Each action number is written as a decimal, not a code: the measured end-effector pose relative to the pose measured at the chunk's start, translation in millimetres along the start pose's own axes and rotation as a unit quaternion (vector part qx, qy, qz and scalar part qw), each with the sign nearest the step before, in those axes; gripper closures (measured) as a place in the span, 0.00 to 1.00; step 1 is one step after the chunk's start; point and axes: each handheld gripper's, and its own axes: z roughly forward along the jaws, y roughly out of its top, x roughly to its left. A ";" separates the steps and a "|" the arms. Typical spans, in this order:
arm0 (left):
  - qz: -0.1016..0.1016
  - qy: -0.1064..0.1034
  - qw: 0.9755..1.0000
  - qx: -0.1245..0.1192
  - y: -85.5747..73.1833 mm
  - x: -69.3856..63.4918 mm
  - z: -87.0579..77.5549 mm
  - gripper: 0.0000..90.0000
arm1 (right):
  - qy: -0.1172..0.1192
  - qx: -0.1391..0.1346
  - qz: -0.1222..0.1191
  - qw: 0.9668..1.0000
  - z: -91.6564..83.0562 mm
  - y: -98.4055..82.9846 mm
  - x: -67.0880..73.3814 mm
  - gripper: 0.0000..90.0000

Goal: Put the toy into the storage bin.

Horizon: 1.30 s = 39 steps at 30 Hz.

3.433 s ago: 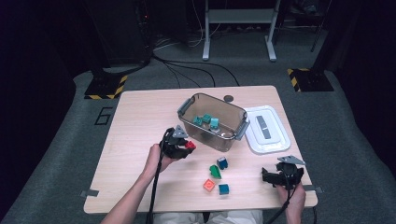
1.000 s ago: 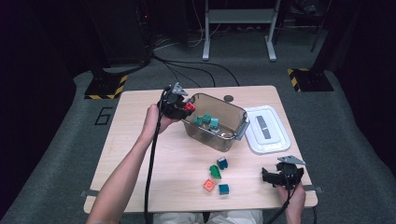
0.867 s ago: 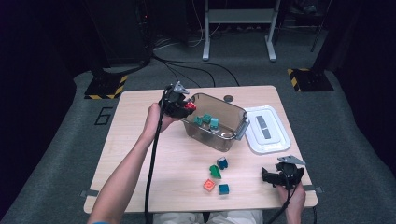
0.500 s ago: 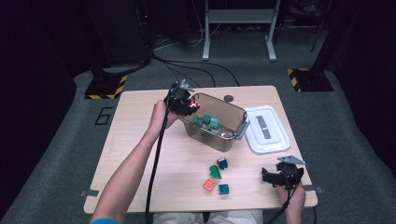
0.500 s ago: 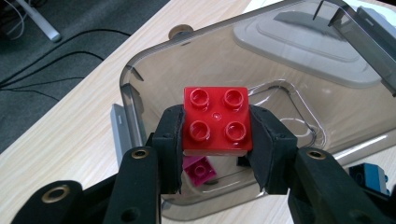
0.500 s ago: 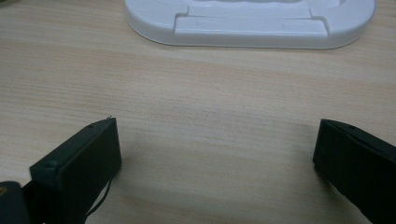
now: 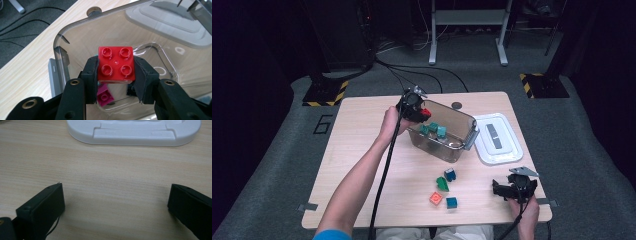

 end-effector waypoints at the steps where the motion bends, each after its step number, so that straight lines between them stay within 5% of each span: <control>1: 0.000 0.000 1.000 0.002 0.7 0.2 1.2 0.65 | 0.000 0.000 0.000 1.000 0.0 0.0 0.0 0.00; 13: -0.013 -0.010 1.000 0.015 2.5 3.9 19.5 0.63 | 0.000 0.000 0.000 1.000 0.0 0.0 0.0 0.00; 18: -0.032 -0.010 0.999 0.019 0.6 6.9 18.3 0.37 | 0.000 0.000 0.000 1.000 0.0 0.0 0.0 0.00; 26: -0.038 -0.009 0.999 0.010 -4.8 1.7 1.6 0.17 | 0.000 0.000 0.000 1.000 -0.1 0.0 -0.1 0.00; 39: -0.017 -0.004 1.000 -0.004 -25.3 -14.2 -33.9 0.13 | 0.000 0.000 0.000 1.000 0.0 0.0 0.0 0.00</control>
